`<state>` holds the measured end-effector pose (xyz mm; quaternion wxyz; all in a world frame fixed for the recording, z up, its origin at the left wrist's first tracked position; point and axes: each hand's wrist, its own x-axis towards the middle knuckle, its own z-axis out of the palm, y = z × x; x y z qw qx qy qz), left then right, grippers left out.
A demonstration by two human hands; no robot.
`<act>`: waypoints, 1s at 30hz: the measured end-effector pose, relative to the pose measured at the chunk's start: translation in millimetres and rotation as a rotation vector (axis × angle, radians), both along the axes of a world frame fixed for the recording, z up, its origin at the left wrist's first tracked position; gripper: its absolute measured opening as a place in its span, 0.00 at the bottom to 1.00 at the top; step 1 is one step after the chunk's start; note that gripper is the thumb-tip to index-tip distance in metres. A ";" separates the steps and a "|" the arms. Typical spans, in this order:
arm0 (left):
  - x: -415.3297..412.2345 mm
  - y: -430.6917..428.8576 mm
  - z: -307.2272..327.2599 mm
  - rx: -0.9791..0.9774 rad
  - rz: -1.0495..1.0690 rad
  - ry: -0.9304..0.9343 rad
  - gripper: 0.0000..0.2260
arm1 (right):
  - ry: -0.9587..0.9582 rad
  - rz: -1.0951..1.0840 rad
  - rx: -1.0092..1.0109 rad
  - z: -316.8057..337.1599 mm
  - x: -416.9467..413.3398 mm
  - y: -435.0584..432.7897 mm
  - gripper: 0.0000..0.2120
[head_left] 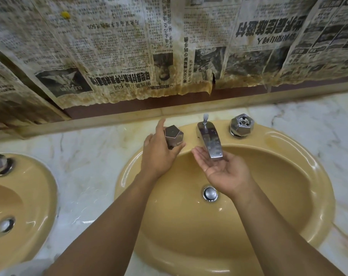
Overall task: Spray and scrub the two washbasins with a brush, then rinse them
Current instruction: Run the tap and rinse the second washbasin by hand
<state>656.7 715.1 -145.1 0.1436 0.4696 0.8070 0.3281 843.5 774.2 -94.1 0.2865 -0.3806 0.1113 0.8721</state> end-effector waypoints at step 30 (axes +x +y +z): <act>-5.1 -93.2 -26.9 -0.310 -0.105 0.500 0.28 | -0.326 0.043 0.171 -10.9 -16.1 -49.5 0.15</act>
